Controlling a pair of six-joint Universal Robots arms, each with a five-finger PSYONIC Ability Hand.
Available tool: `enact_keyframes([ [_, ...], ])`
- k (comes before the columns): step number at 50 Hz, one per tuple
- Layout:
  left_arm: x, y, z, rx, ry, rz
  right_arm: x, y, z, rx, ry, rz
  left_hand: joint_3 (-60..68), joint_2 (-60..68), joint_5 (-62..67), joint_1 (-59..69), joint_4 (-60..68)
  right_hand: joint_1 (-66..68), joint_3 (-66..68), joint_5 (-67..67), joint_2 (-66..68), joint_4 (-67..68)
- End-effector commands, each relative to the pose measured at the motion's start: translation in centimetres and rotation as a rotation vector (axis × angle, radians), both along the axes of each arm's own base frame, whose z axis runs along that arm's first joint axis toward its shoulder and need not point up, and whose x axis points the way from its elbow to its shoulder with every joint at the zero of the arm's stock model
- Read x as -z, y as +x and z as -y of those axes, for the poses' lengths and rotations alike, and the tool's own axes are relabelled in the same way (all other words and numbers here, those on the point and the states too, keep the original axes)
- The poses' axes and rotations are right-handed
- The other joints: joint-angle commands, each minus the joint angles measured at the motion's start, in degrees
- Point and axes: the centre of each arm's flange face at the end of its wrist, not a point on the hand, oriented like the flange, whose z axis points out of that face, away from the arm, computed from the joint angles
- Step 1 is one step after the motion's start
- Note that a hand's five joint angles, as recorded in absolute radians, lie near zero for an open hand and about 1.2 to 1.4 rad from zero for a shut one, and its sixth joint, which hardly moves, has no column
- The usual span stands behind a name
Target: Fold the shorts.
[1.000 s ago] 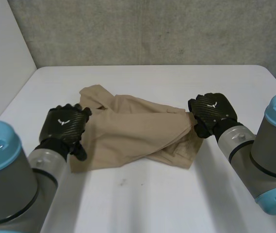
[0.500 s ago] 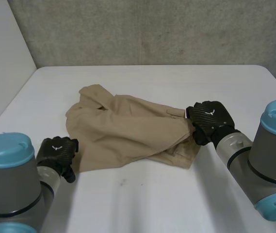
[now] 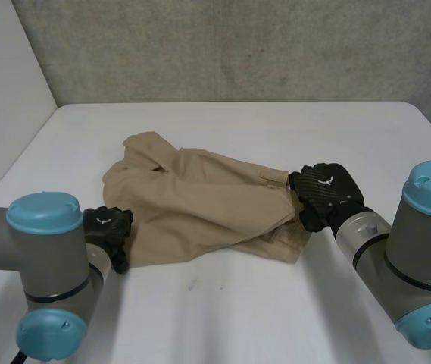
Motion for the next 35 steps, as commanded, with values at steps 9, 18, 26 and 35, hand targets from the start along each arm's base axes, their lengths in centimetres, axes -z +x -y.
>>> enact_keyframes([
  [9, 0.3, -0.3, 1.4, -0.012, -0.032, -0.015, 0.1, 0.0, 0.0, 0.000, 0.003, -0.002, 45.79, 45.77, 46.29, 45.41, 45.59, 23.66, 12.59, 13.40, 12.74, 11.74],
  [18, -8.1, -0.2, 1.6, -0.013, -0.277, -0.133, -0.6, -0.2, 0.4, 0.013, -0.019, 0.007, 45.79, 45.77, 46.29, 45.41, 45.59, 23.66, 12.59, 13.40, 12.74, 11.74],
  [26, -11.9, 0.0, 0.4, 0.006, -0.375, -0.184, -0.6, -0.1, 0.4, 0.011, -0.018, 0.007, 45.79, 45.77, 46.29, 45.41, 45.59, 23.66, 12.59, 13.40, 12.74, 11.74],
  [35, -9.6, 0.4, -0.4, 0.025, -0.298, -0.153, -0.8, -0.2, 0.4, 0.009, -0.016, 0.002, 45.79, 45.77, 46.29, 45.41, 45.59, 23.66, 12.59, 13.40, 12.74, 11.74],
])
